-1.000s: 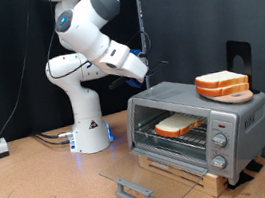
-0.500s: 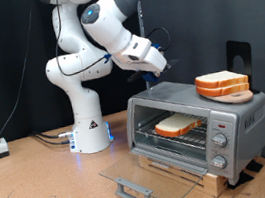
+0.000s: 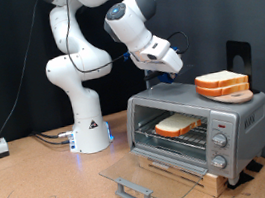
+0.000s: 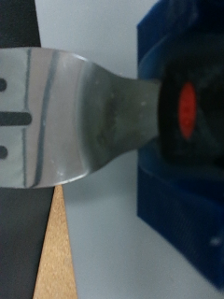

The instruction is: Make a piece of toast with the oven

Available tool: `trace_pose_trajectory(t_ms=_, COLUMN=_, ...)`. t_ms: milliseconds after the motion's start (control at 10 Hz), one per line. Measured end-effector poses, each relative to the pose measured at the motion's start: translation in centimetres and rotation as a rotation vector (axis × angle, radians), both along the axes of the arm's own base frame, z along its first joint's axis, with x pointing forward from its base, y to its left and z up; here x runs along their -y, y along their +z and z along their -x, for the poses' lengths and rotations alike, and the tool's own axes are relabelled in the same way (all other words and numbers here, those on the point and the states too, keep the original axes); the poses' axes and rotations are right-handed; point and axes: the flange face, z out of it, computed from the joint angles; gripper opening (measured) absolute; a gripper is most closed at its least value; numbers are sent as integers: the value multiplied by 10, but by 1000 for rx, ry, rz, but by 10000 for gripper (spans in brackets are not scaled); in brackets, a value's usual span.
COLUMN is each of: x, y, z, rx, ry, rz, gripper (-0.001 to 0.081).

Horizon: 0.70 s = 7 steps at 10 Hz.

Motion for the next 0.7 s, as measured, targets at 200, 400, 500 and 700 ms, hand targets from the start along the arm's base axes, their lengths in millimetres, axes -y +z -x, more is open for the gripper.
trace_pose_trajectory(t_ms=200, x=-7, y=-10, z=2, rx=3, ry=-19, rz=12, gripper=395)
trace_pose_trajectory(t_ms=400, x=-11, y=-12, z=1, rx=8, ry=-34, rz=0, gripper=734)
trace_pose_trajectory(t_ms=500, x=-12, y=-10, z=0, rx=20, ry=-38, rz=-19, gripper=734)
trace_pose_trajectory(t_ms=700, x=-14, y=4, z=-3, rx=70, ry=-28, rz=-75, gripper=786)
